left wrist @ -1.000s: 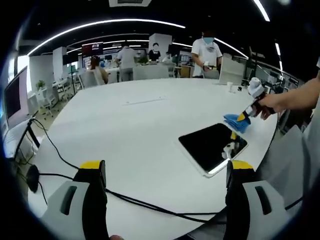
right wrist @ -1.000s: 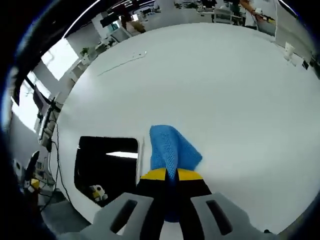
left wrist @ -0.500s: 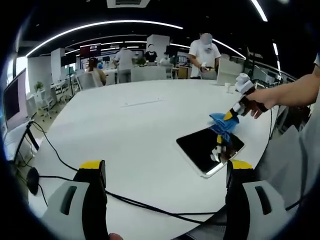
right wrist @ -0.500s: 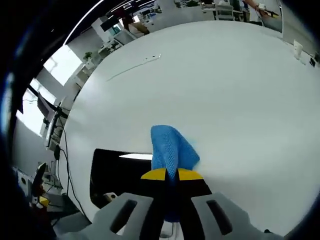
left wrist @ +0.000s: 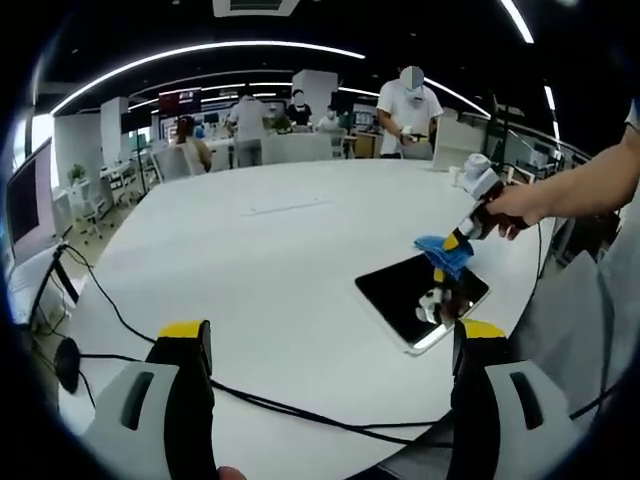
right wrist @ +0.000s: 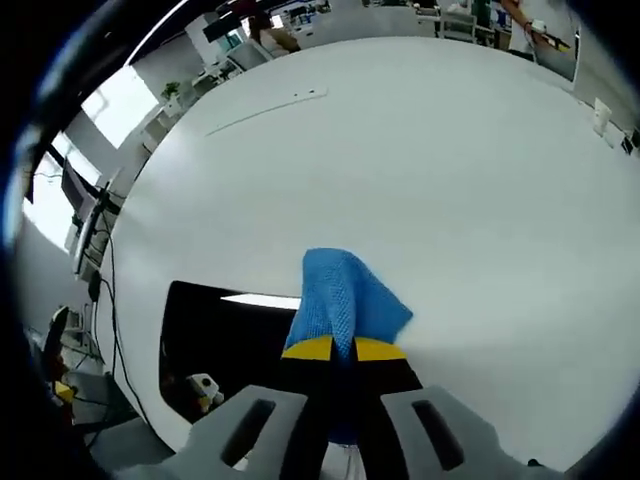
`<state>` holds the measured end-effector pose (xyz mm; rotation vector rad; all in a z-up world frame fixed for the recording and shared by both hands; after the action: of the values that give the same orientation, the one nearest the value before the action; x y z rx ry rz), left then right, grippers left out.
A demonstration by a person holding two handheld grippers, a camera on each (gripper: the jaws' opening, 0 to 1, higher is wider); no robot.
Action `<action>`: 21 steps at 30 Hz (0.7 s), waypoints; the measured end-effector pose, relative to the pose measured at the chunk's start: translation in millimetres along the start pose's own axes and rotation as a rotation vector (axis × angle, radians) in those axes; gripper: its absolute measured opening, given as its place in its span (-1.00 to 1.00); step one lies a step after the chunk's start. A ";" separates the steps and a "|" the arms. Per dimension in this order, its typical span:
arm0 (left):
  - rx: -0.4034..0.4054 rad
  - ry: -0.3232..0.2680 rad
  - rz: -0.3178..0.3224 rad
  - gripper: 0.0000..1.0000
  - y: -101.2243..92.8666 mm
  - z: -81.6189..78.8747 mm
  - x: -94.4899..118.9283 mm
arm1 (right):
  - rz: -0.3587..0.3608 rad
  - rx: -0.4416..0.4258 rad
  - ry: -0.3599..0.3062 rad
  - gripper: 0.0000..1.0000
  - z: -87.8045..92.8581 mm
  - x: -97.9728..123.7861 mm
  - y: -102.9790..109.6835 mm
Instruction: Wipe the mirror surface with the cleaning cloth until all visible marks leave the cleaned area.
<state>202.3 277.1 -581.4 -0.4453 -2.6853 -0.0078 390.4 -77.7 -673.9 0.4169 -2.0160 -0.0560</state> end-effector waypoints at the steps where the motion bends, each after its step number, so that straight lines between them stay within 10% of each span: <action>1: 0.001 0.000 0.001 0.98 0.7 0.2 -0.1 | -0.004 0.002 0.005 -1.00 0.3 -0.7 2.0; 21: -0.012 0.012 0.067 0.98 12.4 -7.1 -14.5 | -0.001 0.002 0.066 -1.00 -2.9 -14.3 35.4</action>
<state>221.6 283.9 -581.5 -0.5365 -2.6587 -0.0076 389.3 -39.6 -677.1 0.4157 -1.9514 -0.0400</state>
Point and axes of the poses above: the point that each gripper's makers call its tool centre point, and the gripper's own axes: x roughly backward along the fingers, y roughly to its left, z roughly out of its underside, the point moved 7 cm from there along x, roughly backward along the fingers, and after that the axes turned 3 degrees about -y, right-handed, at the moved point
